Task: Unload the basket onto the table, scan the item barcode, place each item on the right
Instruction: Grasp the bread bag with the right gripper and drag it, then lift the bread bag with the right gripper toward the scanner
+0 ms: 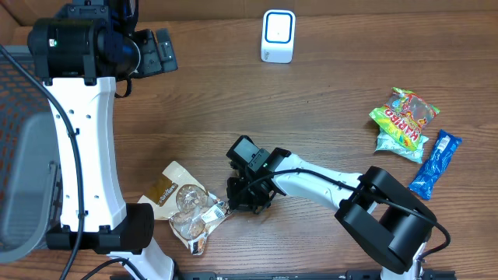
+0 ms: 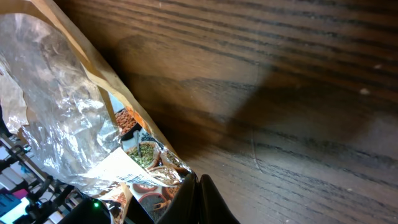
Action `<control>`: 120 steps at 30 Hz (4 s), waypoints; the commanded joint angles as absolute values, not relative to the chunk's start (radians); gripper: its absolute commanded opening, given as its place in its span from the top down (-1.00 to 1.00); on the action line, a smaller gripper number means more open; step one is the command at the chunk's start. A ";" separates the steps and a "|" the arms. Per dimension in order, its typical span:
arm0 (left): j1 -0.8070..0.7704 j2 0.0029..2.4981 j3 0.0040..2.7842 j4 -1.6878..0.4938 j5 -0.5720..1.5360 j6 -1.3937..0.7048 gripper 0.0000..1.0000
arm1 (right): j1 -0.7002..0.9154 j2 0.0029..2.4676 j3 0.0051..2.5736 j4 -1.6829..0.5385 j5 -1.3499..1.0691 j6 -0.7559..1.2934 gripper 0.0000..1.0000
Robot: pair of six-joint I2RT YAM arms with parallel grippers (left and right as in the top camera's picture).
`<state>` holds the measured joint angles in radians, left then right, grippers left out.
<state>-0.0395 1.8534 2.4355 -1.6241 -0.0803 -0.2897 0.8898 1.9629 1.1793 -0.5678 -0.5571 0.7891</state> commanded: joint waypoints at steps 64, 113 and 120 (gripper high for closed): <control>-0.053 1.859 2.443 -1.623 -0.085 -0.303 -1.00 | 0.390 2.014 1.580 -1.067 -0.381 0.214 -0.09; -0.053 1.859 2.443 -1.623 -0.085 -0.303 -1.00 | 0.474 2.026 1.365 -0.467 -0.982 0.450 0.92; -0.053 1.859 2.443 -1.623 -0.085 -0.303 -0.99 | 0.367 1.851 1.378 -0.482 -1.035 0.414 0.92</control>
<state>-0.0395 1.8534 2.4355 -1.6241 -0.0799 -0.2897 0.4080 1.9823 1.3300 -0.4873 -0.9543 0.4637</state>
